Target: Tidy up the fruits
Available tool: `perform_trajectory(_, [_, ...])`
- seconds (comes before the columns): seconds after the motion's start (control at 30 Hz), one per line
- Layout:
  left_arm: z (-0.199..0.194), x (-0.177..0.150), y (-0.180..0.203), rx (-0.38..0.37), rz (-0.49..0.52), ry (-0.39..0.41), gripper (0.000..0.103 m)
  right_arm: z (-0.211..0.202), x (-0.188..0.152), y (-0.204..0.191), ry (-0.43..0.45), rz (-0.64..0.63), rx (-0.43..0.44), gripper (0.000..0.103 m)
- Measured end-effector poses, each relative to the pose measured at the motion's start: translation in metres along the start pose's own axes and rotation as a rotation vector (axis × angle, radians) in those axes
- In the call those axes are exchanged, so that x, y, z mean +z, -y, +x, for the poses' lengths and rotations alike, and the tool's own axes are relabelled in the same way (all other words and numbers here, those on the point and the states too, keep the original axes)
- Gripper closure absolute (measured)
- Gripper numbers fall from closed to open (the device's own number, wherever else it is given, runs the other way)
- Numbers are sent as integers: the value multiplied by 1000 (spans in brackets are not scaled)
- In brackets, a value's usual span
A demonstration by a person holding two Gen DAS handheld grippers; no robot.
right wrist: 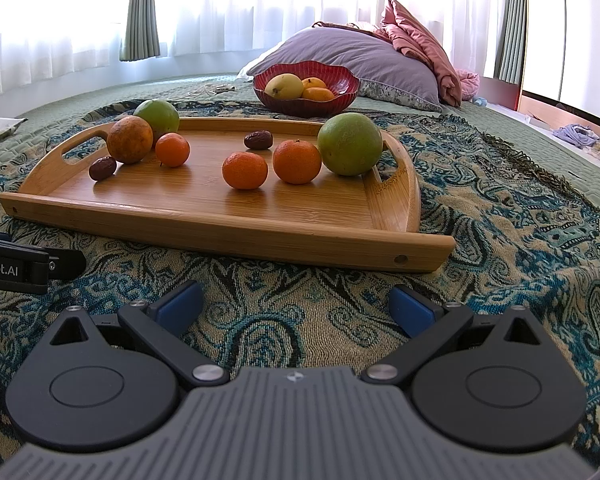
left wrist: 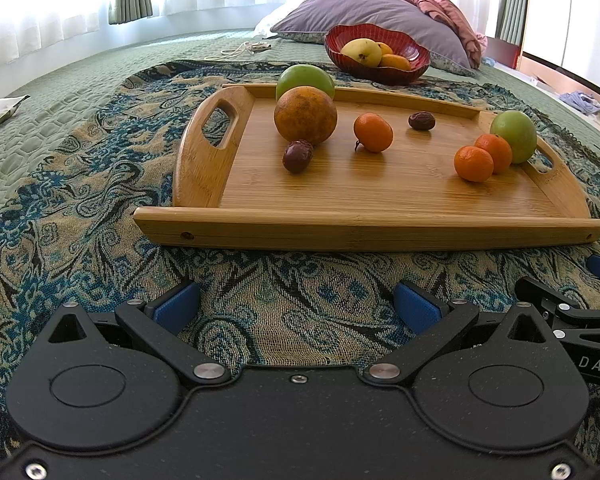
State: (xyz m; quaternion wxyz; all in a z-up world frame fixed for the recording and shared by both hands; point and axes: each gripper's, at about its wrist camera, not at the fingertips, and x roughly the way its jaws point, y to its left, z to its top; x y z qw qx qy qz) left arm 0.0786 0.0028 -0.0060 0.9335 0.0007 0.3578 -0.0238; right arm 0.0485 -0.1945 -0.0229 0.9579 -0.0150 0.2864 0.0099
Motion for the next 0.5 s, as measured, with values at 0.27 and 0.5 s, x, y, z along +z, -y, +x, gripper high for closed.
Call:
perform_trajectory(0.27, [0, 0, 0, 0, 0, 0, 0, 0, 0, 0, 0, 0, 0, 0])
perform_trajectory(0.5, [-1, 2, -1, -7, -2, 13, 0, 0, 0, 0, 0, 0, 0, 0])
